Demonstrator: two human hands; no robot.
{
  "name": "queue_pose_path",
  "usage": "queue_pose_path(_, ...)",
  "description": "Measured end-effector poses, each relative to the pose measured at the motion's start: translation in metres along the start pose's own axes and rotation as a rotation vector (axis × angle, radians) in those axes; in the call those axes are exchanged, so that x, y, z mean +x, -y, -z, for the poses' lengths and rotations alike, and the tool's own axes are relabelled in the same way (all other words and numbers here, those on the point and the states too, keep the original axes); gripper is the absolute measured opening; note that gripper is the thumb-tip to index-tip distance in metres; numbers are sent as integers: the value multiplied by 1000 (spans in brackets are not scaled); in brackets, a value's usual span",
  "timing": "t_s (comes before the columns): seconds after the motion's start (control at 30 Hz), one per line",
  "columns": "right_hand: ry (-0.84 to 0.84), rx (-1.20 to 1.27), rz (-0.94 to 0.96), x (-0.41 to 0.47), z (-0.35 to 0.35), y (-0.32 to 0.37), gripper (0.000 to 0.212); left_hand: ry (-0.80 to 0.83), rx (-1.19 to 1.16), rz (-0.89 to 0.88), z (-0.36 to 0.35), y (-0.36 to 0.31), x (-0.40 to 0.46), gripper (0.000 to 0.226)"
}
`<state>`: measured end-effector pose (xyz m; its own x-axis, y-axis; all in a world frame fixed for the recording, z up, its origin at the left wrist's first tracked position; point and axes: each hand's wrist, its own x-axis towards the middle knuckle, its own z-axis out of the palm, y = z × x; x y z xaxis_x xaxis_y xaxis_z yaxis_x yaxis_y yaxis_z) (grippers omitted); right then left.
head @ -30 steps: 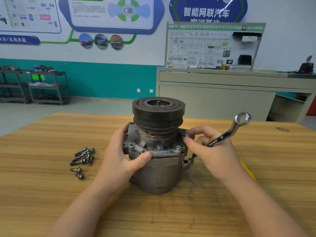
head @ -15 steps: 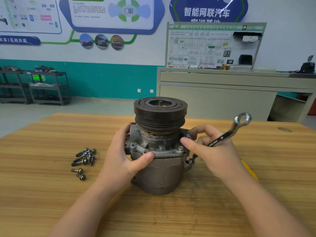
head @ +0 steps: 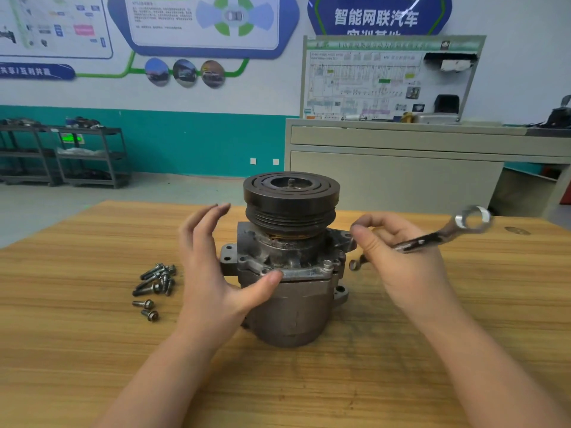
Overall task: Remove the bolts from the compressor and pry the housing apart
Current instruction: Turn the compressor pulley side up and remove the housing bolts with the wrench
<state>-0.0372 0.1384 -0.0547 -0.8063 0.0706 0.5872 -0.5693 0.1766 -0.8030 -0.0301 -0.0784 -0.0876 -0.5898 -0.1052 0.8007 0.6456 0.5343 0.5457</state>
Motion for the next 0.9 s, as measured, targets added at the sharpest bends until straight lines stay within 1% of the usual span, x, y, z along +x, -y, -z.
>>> queue_pose_path(0.03, -38, 17, 19, 0, 2, 5, 8, -83, 46, -120, 1, -8, 1, 62)
queue_pose_path(0.07, -50, 38, 39, -2, 5, 9, 14, -116, 66, -231, 1, -17, 1, 46)
queue_pose_path(0.1, -32, 70, 65, -4, 6, 13, 18, -100, 54, -322, -1, -26, -1, 35)
queue_pose_path(0.13, 6, 106, 98, -6, 6, 16, 18, -40, 3, -362, -4, -36, -3, 30)
queue_pose_path(0.17, 56, 133, 124, -9, 5, 18, 17, 36, -62, -331, -8, -46, -5, 24)
queue_pose_path(0.2, 107, 135, 151, -13, 4, 19, 16, 114, -140, -243, -12, -56, -8, 17)
queue_pose_path(0.23, 153, 112, 178, -16, 2, 20, 15, 188, -234, -128, -16, -63, -10, 16)
queue_pose_path(0.27, 188, 69, 212, -18, 0, 20, 13, 242, -315, -28, -19, -69, -13, 21)
queue_pose_path(0.33, 218, 30, 237, -20, -2, 22, 10, 273, -449, 79, -23, -73, -15, 31)
queue_pose_path(0.37, 226, 51, 226, -21, -2, 24, 9, 275, -501, 118, -23, -73, -14, 34)
queue_pose_path(0.43, 245, 86, 190, -20, -2, 26, 8, 304, -539, 149, -18, -73, -12, 39)
queue_pose_path(0.47, 255, 59, 177, -21, -2, 27, 5, 312, -498, 124, -14, -73, -12, 39)
queue_pose_path(0.5, 247, 6, 170, -22, -2, 29, 8, 299, -405, 76, -9, -73, -12, 38)
queue_pose_path(0.53, 220, -54, 176, -23, -1, 29, 17, 274, -295, 29, 0, -70, -11, 36)
queue_pose_path(0.57, 174, -99, 177, -23, 0, 30, 27, 236, -201, 24, 10, -64, -8, 33)
queue_pose_path(0.6, 112, -107, 171, -23, 2, 31, 34, 188, -134, 85, 22, -53, -4, 30)
queue_pose_path(0.63, 42, -73, 151, -23, 4, 34, 39, 138, -71, 197, 36, -37, 2, 26)
queue_pose_path(0.67, -25, -4, 126, -23, 7, 36, 40, 97, 46, 331, 51, -17, 8, 22)
queue_pose_path(0.73, -133, 168, 62, -25, 10, 41, 40, 81, 394, 550, 80, 27, 18, 14)
queue_pose_path(0.77, -161, 247, 35, -27, 10, 41, 39, 112, 544, 623, 92, 47, 19, 15)
queue_pose_path(0.8, -178, 314, 18, -30, 8, 41, 37, 163, 642, 682, 99, 65, 17, 17)
queue_pose_path(0.87, -215, 382, 16, -37, 1, 39, 29, 254, 735, 751, 103, 89, 9, 18)
queue_pose_path(0.9, -230, 402, 20, -41, -3, 37, 24, 272, 764, 750, 101, 95, 6, 19)
